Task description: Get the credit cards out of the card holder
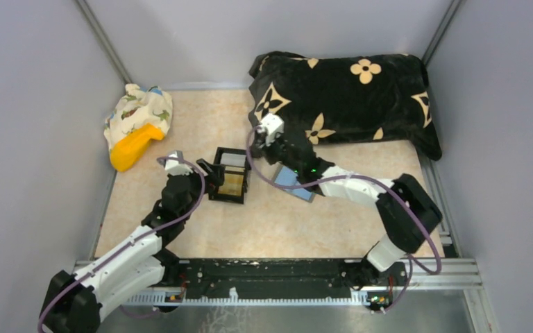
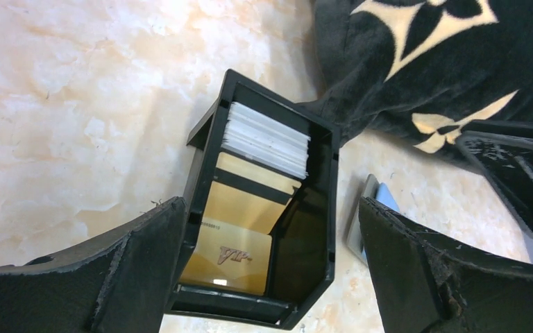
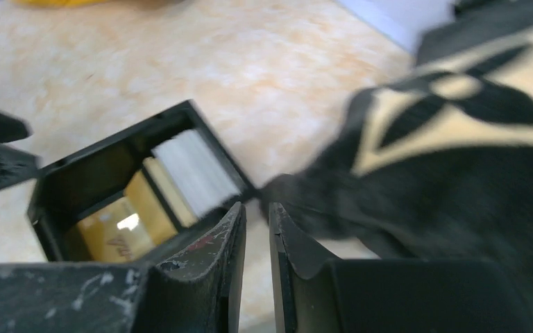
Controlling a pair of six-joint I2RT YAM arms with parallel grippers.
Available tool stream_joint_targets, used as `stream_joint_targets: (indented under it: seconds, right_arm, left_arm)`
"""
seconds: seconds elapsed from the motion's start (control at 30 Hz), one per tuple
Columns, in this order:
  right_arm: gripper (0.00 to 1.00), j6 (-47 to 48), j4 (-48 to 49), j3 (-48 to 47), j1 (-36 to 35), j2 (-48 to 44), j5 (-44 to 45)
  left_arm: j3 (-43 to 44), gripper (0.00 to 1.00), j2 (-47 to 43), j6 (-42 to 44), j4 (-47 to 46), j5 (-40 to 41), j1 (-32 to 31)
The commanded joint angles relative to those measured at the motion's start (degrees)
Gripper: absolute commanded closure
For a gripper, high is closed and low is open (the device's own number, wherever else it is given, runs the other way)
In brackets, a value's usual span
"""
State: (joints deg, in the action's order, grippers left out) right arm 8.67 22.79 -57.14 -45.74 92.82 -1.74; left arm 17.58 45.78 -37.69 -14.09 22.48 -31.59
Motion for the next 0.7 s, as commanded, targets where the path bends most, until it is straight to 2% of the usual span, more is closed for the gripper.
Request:
stream_joint_targets:
  seconds: [0.0, 0.23, 0.33, 0.43, 0.5, 0.57, 0.67]
  right_arm:
    - [0.80, -12.3, 12.3, 9.0, 7.2, -8.8, 4.7]
    - [0.78, -20.3, 13.2, 24.9, 14.0, -15.7, 11.9]
    - [0.58, -22.6, 12.7, 30.0, 16.0, -19.2, 12.5]
    - [0.47, -23.2, 11.2, 33.1, 16.6, -22.4, 12.1]
    - [0.44, -23.9, 10.5, 34.3, 16.6, -23.4, 10.3]
    - [0.44, -24.8, 10.7, 35.4, 16.5, -24.0, 7.8]
    - [0.49, -26.8, 11.2, 36.5, 16.2, -23.3, 3.7]
  left_arm:
    - [3.0, 0.01, 1.0, 0.2, 0.8, -1.1, 0.3]
    - [5.5, 0.01, 5.1, 0.2, -0.5, -4.0, 0.4]
    - [5.3, 0.01, 6.2, 0.1, -2.6, -5.1, 0.3]
    - [4.9, 0.01, 7.2, 0.4, -4.5, -6.2, 0.4]
    - [5.2, 0.01, 7.7, 0.4, -4.4, -6.4, 0.4]
    - [5.9, 0.01, 8.0, 0.4, -3.6, -6.3, 0.4]
    - [6.1, 0.01, 7.7, 0.5, -2.9, -6.8, 0.4]
